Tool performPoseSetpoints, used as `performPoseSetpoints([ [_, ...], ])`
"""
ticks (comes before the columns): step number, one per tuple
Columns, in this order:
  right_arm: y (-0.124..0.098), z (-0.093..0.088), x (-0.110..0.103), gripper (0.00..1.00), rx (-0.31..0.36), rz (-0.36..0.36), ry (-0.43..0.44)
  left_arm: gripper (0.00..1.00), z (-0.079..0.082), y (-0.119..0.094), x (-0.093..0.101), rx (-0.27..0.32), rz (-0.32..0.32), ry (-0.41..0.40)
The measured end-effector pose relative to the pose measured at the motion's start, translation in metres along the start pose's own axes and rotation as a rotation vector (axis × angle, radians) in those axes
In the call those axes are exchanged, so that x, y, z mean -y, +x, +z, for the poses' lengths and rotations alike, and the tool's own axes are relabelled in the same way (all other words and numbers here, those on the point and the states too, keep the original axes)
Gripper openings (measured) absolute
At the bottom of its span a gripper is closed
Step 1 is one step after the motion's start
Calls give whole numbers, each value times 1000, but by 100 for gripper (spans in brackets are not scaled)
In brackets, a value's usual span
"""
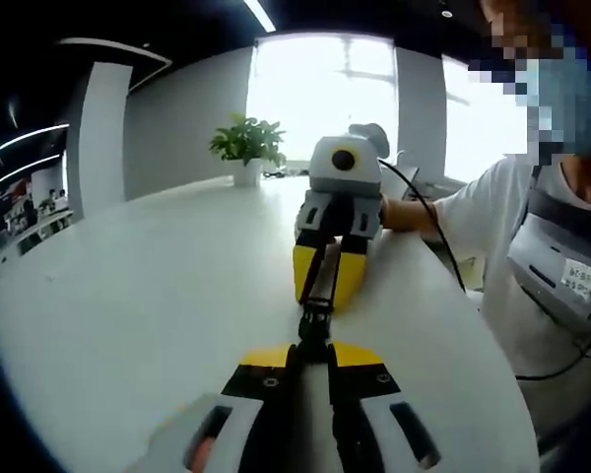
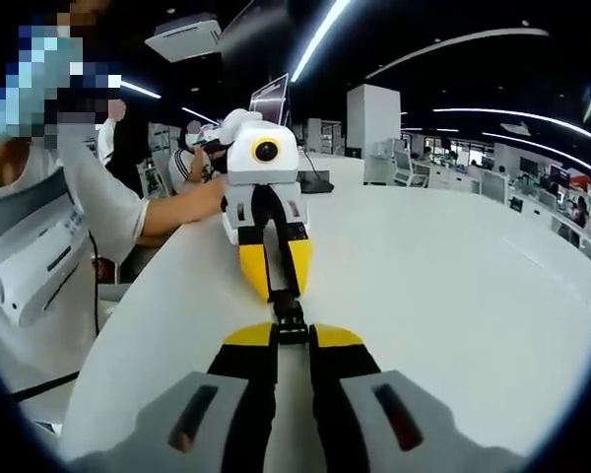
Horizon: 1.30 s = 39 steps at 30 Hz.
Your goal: Snap the two parts of the plastic buckle together until the buckle closes and remains connected.
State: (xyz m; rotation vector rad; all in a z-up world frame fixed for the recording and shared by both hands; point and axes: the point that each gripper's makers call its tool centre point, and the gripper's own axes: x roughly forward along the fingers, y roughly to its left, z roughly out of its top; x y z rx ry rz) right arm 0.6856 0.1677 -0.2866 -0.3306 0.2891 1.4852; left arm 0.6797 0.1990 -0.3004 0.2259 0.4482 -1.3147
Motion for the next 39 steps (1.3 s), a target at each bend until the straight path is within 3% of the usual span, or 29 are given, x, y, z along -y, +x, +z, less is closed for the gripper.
performPoseSetpoints([
  [32, 6, -5, -9, 9, -29, 86, -81, 10, 1, 9, 8, -12, -35, 42],
  [35, 8, -5, -12, 9, -26, 106, -70, 10, 2, 11, 12, -7, -52, 37],
  [36, 10, -8, -19, 9, -44, 156, -62, 10, 4, 17, 17, 4, -84, 46],
  [39, 11, -5, -14, 9, -25, 135, -73, 10, 0, 19, 15, -17, -53, 43],
])
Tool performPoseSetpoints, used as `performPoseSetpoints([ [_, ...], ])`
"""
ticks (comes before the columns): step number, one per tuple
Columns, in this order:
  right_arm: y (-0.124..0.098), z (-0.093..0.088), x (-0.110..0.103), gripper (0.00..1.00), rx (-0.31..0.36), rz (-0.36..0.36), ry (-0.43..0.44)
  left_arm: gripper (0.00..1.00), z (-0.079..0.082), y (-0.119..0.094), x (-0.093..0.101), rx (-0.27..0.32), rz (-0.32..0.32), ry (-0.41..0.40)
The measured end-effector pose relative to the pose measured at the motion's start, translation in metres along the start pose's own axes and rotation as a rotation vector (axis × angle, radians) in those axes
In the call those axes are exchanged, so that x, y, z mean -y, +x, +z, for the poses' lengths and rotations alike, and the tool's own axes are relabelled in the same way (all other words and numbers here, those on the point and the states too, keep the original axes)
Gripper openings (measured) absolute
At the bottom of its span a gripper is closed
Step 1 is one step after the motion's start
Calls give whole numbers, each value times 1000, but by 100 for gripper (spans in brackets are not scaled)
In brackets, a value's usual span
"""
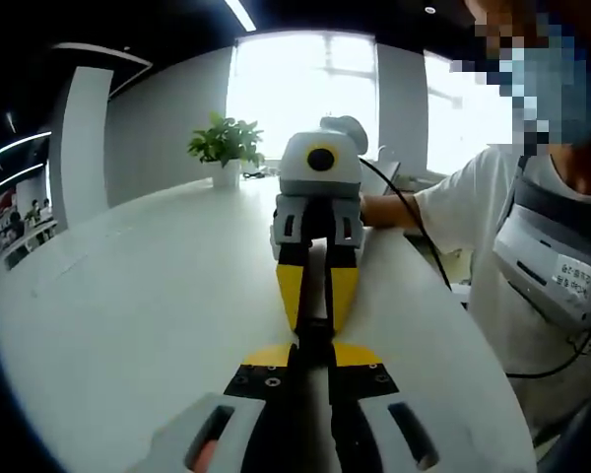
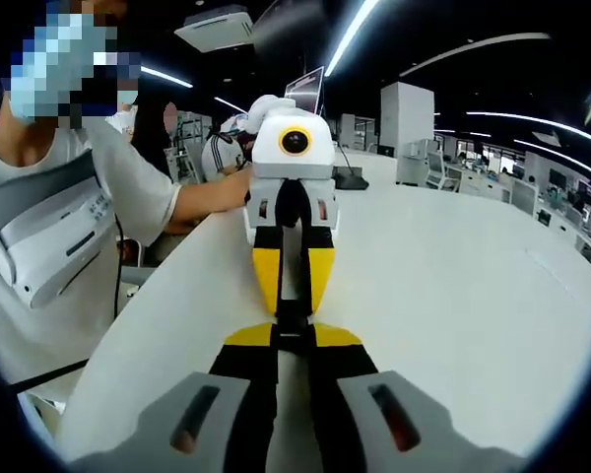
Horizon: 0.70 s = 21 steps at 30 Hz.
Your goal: Snap the two parts of the plastic buckle together until the buckle closes and remains connected.
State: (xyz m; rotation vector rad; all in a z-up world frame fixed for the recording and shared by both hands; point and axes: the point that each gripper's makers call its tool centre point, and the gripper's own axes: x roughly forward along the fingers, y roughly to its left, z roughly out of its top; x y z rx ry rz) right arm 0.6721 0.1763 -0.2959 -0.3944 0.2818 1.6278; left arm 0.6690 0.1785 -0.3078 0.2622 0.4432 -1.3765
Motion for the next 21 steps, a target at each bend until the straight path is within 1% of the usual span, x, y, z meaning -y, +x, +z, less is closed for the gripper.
performPoseSetpoints([
  [2, 0, -1, 0, 9, 3, -1, 3, 11, -1, 1, -1, -4, 5, 10],
  [5, 1, -1, 0, 10, 12, -5, 10, 11, -1, 0, -3, 7, 4, -5],
  [9, 1, -1, 1, 11, 15, -12, -6, 12, -1, -1, -3, 13, 24, -6],
  [13, 1, 1, 1, 13, 24, -22, 1, 13, 1, -3, -5, 19, 33, -9],
  [16, 1, 1, 4, 17, 21, -38, 7, 14, 1, -6, -6, 21, 40, -18],
  [21, 0, 1, 3, 16, 20, -40, 11, 18, 2, -10, -8, 21, 53, -23],
])
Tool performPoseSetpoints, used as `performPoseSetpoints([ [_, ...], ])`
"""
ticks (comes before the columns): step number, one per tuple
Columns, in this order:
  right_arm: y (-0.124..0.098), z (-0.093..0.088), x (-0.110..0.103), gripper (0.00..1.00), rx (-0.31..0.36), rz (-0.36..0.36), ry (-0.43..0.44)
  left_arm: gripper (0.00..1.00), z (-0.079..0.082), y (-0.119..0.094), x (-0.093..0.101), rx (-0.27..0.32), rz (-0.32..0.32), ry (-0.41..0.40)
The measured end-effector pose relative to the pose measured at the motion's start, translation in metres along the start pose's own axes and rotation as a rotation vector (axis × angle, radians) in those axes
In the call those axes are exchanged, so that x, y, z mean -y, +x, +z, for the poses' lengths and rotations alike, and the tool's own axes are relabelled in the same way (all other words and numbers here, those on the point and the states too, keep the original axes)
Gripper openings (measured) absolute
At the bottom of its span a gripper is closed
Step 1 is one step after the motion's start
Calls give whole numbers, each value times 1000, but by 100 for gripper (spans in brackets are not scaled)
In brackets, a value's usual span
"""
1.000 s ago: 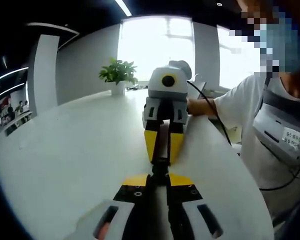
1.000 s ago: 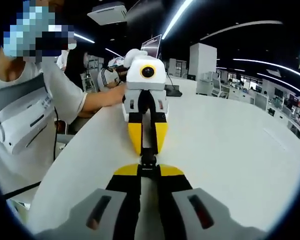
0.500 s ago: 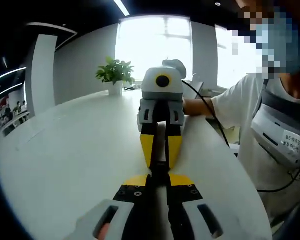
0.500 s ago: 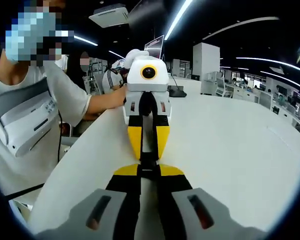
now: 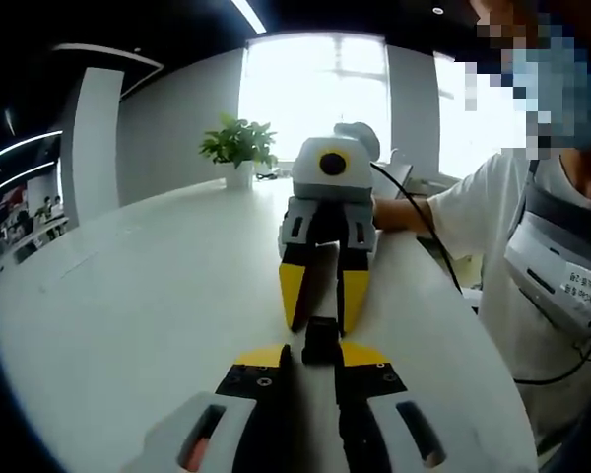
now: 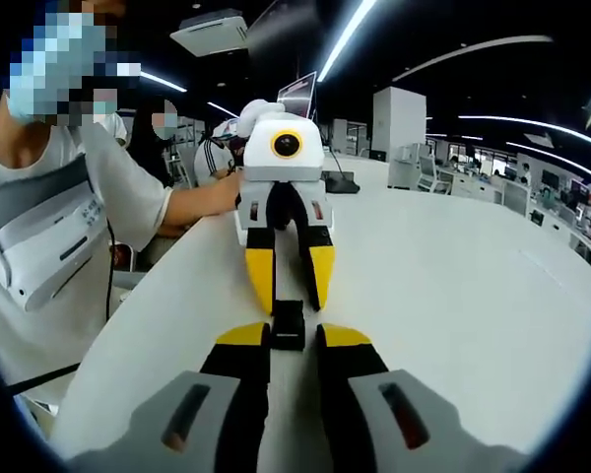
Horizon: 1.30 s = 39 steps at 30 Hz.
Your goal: Snap the two parts of the plastic buckle together until the buckle closes and remains connected.
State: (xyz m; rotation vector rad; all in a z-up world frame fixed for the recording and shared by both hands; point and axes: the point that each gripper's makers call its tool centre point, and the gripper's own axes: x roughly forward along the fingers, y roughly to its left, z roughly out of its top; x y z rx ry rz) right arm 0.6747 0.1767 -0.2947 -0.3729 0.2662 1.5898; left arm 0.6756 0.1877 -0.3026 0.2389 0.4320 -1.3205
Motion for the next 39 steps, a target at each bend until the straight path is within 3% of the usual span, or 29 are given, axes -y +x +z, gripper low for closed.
performPoseSetpoints([
  [15, -3, -1, 4, 12, -1, -12, 10, 15, -1, -8, -6, 5, 26, -16],
  [27, -5, -2, 21, 11, 3, -15, 31, 12, 1, -7, -15, 26, 37, -28],
  [34, -4, -3, 42, 11, 3, -13, 39, 12, 6, -5, -38, -20, 53, -33],
  [39, -4, -6, 73, 11, -2, -28, 16, 12, 11, 1, -69, -62, 77, -18],
])
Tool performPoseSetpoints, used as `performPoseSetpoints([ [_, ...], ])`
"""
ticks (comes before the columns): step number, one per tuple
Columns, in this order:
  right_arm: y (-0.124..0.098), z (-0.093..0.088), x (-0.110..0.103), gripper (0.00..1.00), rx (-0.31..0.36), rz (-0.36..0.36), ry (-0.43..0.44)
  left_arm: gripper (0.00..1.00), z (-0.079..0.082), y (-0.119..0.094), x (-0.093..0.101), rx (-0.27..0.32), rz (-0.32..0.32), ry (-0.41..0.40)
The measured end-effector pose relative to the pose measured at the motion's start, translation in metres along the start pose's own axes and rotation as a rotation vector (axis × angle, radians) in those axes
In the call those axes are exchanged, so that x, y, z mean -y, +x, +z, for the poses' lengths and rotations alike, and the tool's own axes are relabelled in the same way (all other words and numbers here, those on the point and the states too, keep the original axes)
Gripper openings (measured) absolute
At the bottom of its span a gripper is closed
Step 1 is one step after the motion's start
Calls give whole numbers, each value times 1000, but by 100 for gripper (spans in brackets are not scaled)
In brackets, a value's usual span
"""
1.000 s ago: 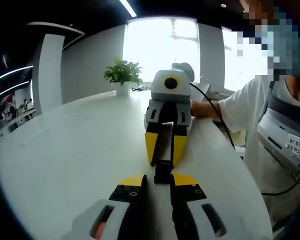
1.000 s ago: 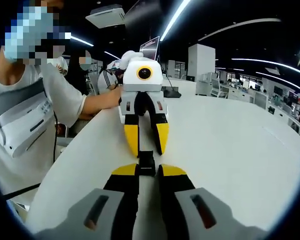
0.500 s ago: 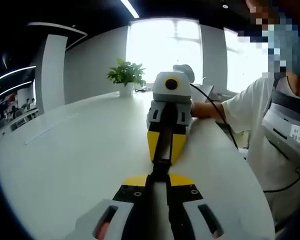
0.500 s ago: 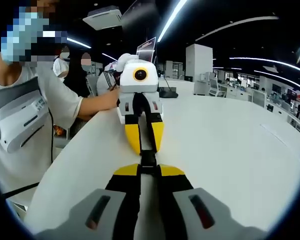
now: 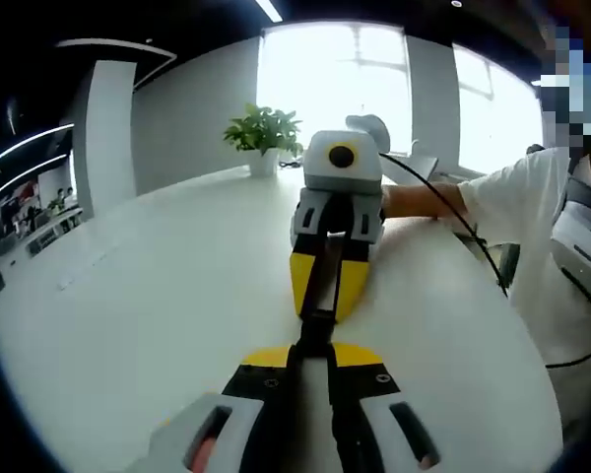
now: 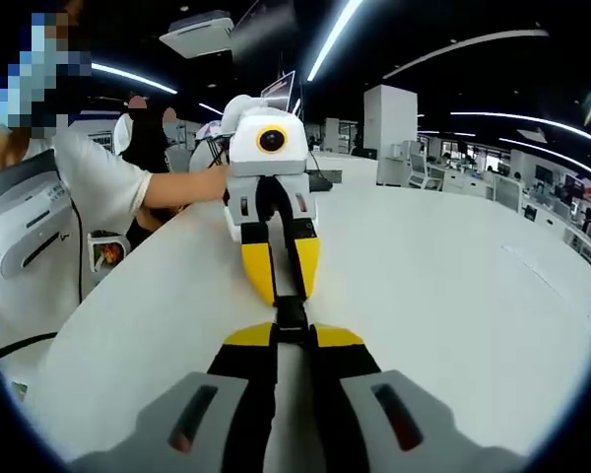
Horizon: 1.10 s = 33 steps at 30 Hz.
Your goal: Snap the two parts of the plastic buckle together until the buckle closes and remains connected.
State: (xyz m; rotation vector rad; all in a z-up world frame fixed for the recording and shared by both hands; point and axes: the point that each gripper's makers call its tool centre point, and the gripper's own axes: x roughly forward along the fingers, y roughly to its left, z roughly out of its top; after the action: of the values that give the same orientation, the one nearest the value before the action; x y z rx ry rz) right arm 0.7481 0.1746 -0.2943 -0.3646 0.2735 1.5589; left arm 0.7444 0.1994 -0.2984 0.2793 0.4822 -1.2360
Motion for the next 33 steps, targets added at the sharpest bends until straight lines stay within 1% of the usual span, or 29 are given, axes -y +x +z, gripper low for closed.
performPoseSetpoints([
  [3, 1, 0, 18, 11, 0, -5, -10, 12, 3, 2, -16, -8, 11, 4],
  [4, 2, 0, 24, 11, -6, -6, -15, 12, 3, 3, -18, -9, 12, 6],
  [5, 3, 0, 28, 11, -10, -5, -17, 12, 5, 5, -27, -10, 18, 8],
  [6, 4, 0, 34, 12, -13, -6, -23, 12, 6, 6, -32, -12, 20, 15],
  [7, 5, 1, 44, 12, -13, -10, -37, 12, 7, 8, -38, -15, 21, 20],
  [9, 7, 0, 51, 12, -24, -5, -25, 12, 8, 10, -46, -17, 19, 26],
  [10, 9, 2, 60, 13, -23, -4, -26, 12, 10, 12, -53, -17, 15, 25],
  [12, 10, 2, 71, 13, -24, -6, -25, 12, 11, 15, -61, -15, 15, 22],
  [14, 11, 2, 83, 14, -25, -10, -17, 12, 13, 17, -74, -13, 25, 26],
  [18, 11, 0, 98, 13, -20, -28, 4, 12, 15, 19, -94, -13, 36, 26],
  [22, 11, -1, 108, 12, -9, -58, 22, 12, 17, 21, -112, 3, 51, 17],
  [24, 12, -1, 109, 12, 6, -72, 23, 12, 17, 20, -117, 12, 55, 11],
  [26, 12, -1, 111, 12, 17, -73, 29, 12, 18, 20, -120, 22, 55, 5],
  [29, 12, 0, 113, 12, 14, -83, 28, 12, 18, 21, -122, 38, 54, -10],
  [33, 12, 0, 115, 14, 14, -96, 32, 12, 18, 21, -121, 52, 50, -20],
])
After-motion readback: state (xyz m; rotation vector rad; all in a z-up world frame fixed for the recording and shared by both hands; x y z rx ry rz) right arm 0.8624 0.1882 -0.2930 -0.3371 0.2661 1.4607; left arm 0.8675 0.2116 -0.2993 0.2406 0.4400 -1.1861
